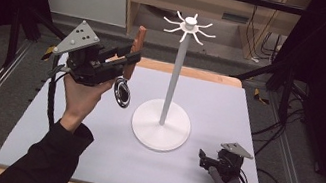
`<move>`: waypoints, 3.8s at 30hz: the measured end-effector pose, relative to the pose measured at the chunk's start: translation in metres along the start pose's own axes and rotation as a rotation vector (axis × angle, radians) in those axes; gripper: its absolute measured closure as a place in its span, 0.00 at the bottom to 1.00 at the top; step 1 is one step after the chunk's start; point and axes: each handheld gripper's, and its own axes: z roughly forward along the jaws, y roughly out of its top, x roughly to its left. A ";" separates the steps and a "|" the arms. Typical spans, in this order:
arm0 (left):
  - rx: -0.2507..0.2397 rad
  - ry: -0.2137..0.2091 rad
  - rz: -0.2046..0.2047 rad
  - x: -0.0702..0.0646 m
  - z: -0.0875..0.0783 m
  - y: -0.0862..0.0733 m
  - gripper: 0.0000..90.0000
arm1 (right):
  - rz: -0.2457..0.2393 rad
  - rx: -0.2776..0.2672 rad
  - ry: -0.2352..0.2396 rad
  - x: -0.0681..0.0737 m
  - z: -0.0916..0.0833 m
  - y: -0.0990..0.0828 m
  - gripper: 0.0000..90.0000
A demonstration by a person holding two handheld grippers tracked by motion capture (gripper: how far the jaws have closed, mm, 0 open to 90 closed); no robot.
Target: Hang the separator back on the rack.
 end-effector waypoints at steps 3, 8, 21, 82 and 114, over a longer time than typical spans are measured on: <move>-0.002 -0.003 -0.004 0.000 0.004 0.002 0.74 | -0.001 0.003 0.000 0.000 0.000 0.000 0.07; -0.008 -0.005 0.002 -0.002 0.009 0.008 0.75 | 0.009 -0.001 -0.001 -0.001 -0.001 0.000 0.07; 0.015 -0.011 0.026 -0.010 0.024 0.017 0.75 | 0.010 -0.002 0.005 -0.001 -0.001 0.000 0.07; 0.065 -0.017 0.024 -0.014 0.061 0.007 0.74 | 0.014 0.000 0.009 -0.001 -0.001 0.000 0.07; 0.107 -0.017 0.031 -0.002 0.019 -0.031 0.57 | 0.022 0.002 -0.006 -0.002 -0.001 -0.001 0.07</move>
